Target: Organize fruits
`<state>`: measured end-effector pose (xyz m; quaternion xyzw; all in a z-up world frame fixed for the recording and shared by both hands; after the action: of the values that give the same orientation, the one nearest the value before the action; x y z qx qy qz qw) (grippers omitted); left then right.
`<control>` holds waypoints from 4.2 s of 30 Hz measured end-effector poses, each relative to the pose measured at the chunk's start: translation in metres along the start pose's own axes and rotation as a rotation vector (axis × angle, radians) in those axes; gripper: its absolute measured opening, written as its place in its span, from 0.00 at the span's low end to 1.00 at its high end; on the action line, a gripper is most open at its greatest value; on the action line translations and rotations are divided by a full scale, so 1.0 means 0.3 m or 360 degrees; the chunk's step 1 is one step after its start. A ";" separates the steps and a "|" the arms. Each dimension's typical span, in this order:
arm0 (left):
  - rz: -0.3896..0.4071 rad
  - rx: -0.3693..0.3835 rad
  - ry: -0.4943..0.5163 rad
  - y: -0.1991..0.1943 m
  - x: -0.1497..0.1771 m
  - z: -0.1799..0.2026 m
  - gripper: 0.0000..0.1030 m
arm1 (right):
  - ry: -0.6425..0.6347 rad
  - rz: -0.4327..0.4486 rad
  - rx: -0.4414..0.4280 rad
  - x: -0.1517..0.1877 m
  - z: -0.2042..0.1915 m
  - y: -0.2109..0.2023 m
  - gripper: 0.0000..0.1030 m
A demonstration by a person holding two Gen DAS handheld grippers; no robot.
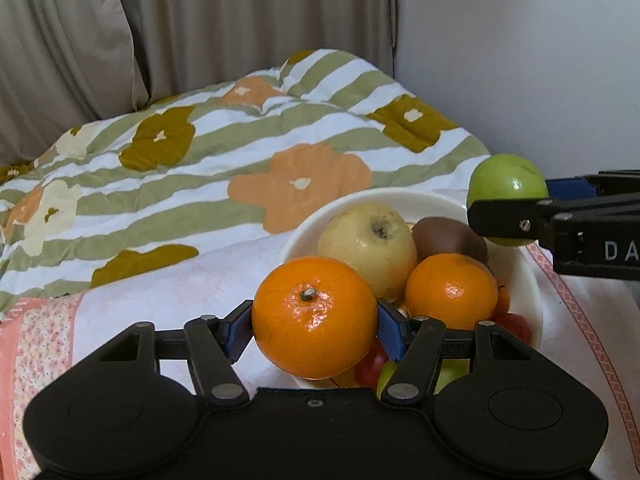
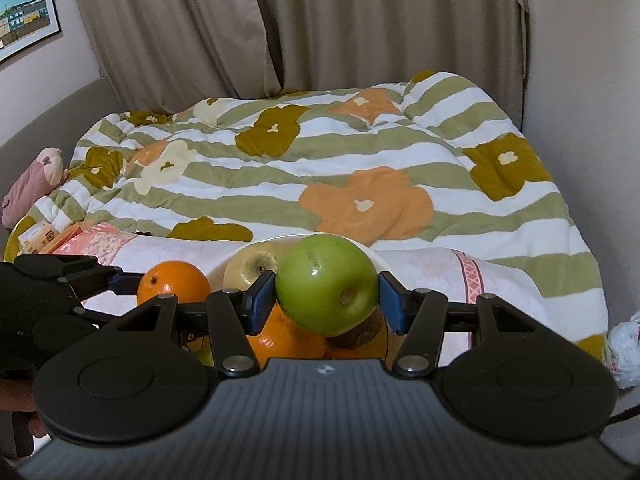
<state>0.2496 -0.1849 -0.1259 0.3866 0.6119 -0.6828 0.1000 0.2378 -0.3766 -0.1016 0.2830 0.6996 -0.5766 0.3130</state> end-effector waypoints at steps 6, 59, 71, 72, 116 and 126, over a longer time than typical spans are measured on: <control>-0.0036 -0.0018 -0.0037 0.011 0.003 0.001 0.66 | -0.0025 -0.0015 -0.0029 -0.006 0.005 0.029 0.68; 0.0324 -0.0103 -0.0226 -0.435 0.039 -0.149 0.97 | -0.0001 0.0142 0.0036 -0.123 -0.107 -0.124 0.89; 0.0423 -0.0122 -0.0256 -0.758 0.182 -0.213 0.98 | -0.0002 0.0180 0.0253 0.027 -0.364 -0.548 1.00; 0.0428 -0.0125 -0.0258 -0.777 0.196 -0.215 0.98 | -0.0007 0.0181 0.0267 0.047 -0.381 -0.576 1.00; 0.0416 -0.0245 -0.0251 -0.969 0.396 -0.208 1.00 | 0.0026 0.0109 0.0448 0.266 -0.503 -0.829 1.00; 0.0406 -0.0249 -0.0258 -0.964 0.396 -0.215 1.00 | 0.0027 0.0110 0.0446 0.264 -0.503 -0.828 1.00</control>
<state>0.0186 -0.0193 0.0192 0.3959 0.5989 -0.6439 0.2646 -0.0179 -0.2689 0.0152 0.3527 0.6047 -0.6552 0.2840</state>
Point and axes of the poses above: each gripper's, at about its wrist camera, not at the fingertips, and y roughly the way its jaws point, z to its right, x to its underside, the point moved 4 cm from there along y, roughly the way its jaws point, and after that the axes turned 2 degrees about -y, right-handed, at the moved point
